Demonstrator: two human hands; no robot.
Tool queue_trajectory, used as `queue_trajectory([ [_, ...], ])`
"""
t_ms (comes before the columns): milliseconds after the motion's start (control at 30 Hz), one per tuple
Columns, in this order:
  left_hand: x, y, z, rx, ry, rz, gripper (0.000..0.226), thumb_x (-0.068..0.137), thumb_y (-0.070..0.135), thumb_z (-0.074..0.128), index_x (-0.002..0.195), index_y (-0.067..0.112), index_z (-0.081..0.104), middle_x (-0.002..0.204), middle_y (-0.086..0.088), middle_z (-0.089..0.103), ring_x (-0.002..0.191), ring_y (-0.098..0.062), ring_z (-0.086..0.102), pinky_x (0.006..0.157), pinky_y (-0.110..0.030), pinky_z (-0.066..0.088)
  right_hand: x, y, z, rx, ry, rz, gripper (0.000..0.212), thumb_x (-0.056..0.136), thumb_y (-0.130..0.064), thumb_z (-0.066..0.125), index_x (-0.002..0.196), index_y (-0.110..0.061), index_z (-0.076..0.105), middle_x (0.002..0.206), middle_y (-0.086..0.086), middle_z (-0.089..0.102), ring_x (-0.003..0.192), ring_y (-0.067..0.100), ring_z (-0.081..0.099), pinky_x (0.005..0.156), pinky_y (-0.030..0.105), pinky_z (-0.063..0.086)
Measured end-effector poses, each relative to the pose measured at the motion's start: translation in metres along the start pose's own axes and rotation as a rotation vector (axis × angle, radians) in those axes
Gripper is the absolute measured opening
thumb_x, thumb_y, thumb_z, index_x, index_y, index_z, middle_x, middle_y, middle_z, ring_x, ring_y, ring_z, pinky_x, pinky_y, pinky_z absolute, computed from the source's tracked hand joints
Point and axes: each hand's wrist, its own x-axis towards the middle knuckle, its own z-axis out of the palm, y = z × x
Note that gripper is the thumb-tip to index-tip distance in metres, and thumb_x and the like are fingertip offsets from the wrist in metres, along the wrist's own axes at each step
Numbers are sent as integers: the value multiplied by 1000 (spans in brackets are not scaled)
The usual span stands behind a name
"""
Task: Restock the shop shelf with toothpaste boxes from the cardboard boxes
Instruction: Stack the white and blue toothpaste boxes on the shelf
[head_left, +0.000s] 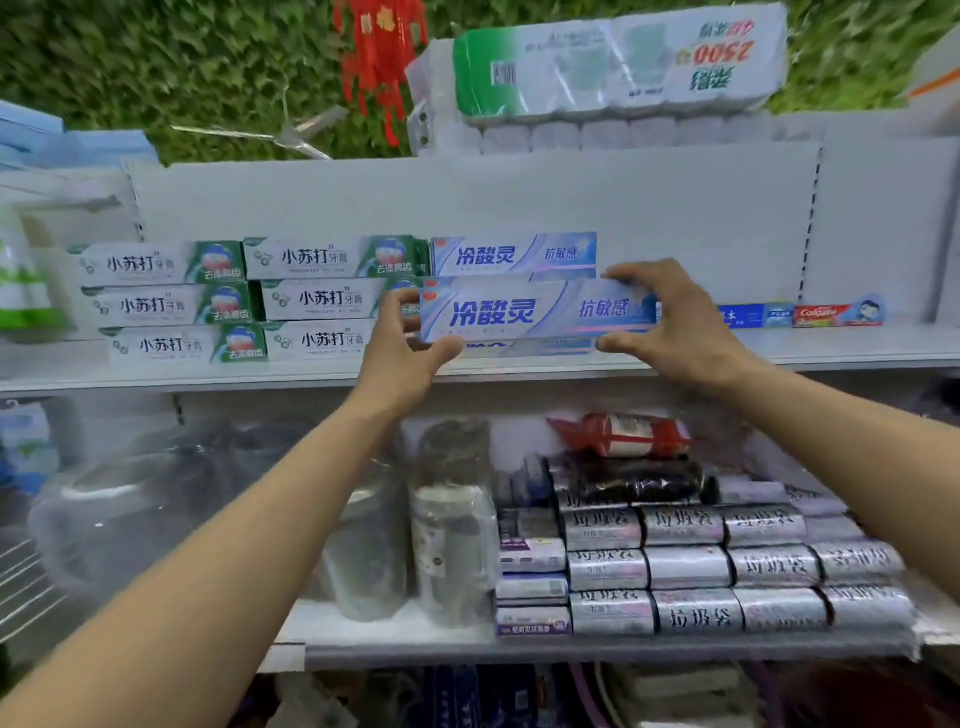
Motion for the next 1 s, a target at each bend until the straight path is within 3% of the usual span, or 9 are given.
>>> queue_trajectory([
  [67,29,2,4,50,20,16,53,82,15,74,122,25,42,115,-2,63,96,-14,63,90,-37,52,30,6,2,-34,29,-45,66,66,-9,84,126,-16,57,115,3,48,97,7,47,87,8,31],
  [167,70,6,12,102,55,47,48,82,14,74,118,23,42,109,3,61,98,-17,61,92,-44,52,70,17,6,-69,87,-89,65,63,-4,84,123,-14,59,116,12,51,96,12,48,83,6,31],
  [300,118,3,23,207,68,79,39,87,15,67,115,17,40,105,0,58,94,-20,60,87,-46,54,110,34,17,-67,138,-96,64,61,-1,83,119,-16,60,115,12,50,94,10,45,79,-3,30],
  [433,148,-12,32,322,103,78,38,87,18,64,113,20,37,111,-4,58,97,-25,59,89,-48,51,132,44,31,-32,108,-29,61,63,1,80,117,-18,59,111,3,40,92,14,48,80,11,40],
  [533,156,-23,36,414,142,56,44,86,21,61,124,23,38,122,-2,56,105,-29,57,97,-49,43,134,53,38,-1,25,29,59,66,2,79,117,-17,57,114,6,41,83,9,49,67,-1,38],
  [667,161,-26,37,419,147,32,46,84,19,59,125,25,38,123,0,56,105,-29,57,101,-50,41,133,62,46,72,2,49,53,73,2,73,120,-14,55,115,8,41,79,-2,48,62,-5,34],
  [867,167,-26,36,375,140,-19,49,83,14,58,126,24,36,124,-3,56,103,-29,60,91,-47,51,142,59,50,87,-66,74,47,80,1,66,122,-15,52,120,10,41,86,14,53,58,-1,41],
  [1000,165,-27,36,339,128,-15,51,84,11,58,128,23,35,124,-3,56,101,-26,60,89,-47,52,143,62,48,98,-83,83,46,81,1,64,121,-18,51,118,8,42,82,7,54,55,0,41],
])
